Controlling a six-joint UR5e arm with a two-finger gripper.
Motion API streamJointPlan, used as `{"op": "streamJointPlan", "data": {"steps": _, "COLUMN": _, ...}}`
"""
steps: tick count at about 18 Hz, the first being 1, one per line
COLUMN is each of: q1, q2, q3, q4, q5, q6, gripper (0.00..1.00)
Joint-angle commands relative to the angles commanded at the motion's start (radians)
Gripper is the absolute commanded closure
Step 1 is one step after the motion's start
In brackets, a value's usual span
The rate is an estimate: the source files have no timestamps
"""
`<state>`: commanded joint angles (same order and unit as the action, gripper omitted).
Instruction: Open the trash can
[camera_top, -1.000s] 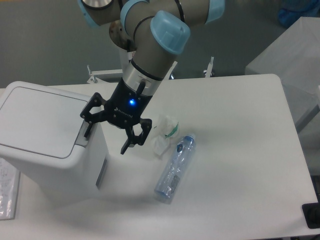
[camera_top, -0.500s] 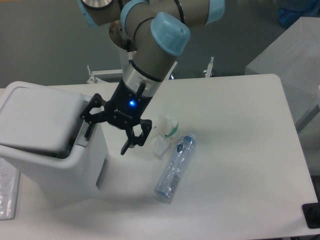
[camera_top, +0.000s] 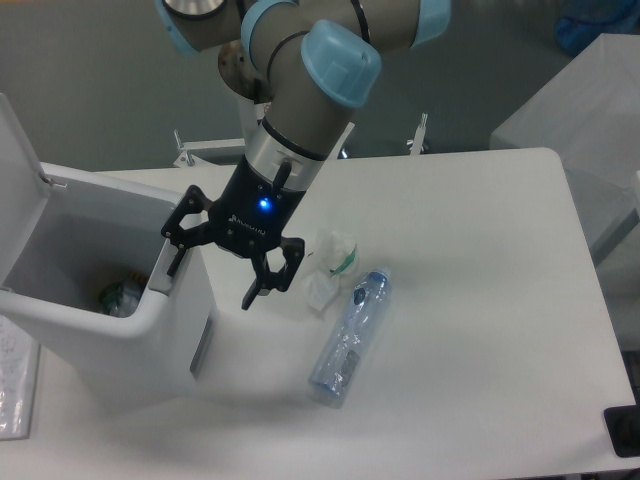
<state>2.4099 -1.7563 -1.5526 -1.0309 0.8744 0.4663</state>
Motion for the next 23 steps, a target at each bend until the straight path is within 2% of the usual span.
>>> {"op": "streamJointPlan", "data": {"steps": 4, "q1": 0.041, "q2": -0.034, "q3": 0.049, "q4": -0.001, "q5": 0.081, "q6": 0.003, "gripper": 0.00}}
{"op": "streamJointPlan", "data": {"steps": 5, "q1": 0.048, "q2": -0.057, "q3": 0.068, "q4": 0.000, "q5": 0.100, "q6": 0.005, "gripper": 0.00}}
{"op": "streamJointPlan", "data": {"steps": 7, "q1": 0.109, "q2": -0.104, "q3": 0.089, "q4": 0.003, "q5": 0.124, "q6": 0.021, "gripper": 0.00}}
{"op": "streamJointPlan", "data": {"steps": 9, "q1": 0.143, "q2": -0.135, "q3": 0.101, "q4": 0.002, "q5": 0.152, "q6": 0.108, "gripper": 0.00}}
{"op": "streamJointPlan", "data": {"steps": 14, "q1": 0.173, "q2": -0.153, "q3": 0.097, "q4": 0.002, "q5": 0.270, "q6": 0.323, "gripper": 0.00}}
{"op": "streamJointPlan", "data": {"steps": 18, "q1": 0.178, "q2": -0.201, "q3": 0.106, "q4": 0.002, "q5": 0.411, "q6": 0.370, "gripper": 0.00}}
{"op": "streamJointPlan", "data": {"steps": 21, "q1": 0.206, "q2": -0.235, "q3": 0.098, "q4": 0.000, "q5": 0.460, "q6": 0.574, "gripper": 0.00}}
{"op": "streamJointPlan", "data": {"steps": 23, "q1": 0.209, "q2": -0.239, "q3": 0.091, "q4": -0.003, "q5": 0.527, "q6": 0.658, "gripper": 0.00}}
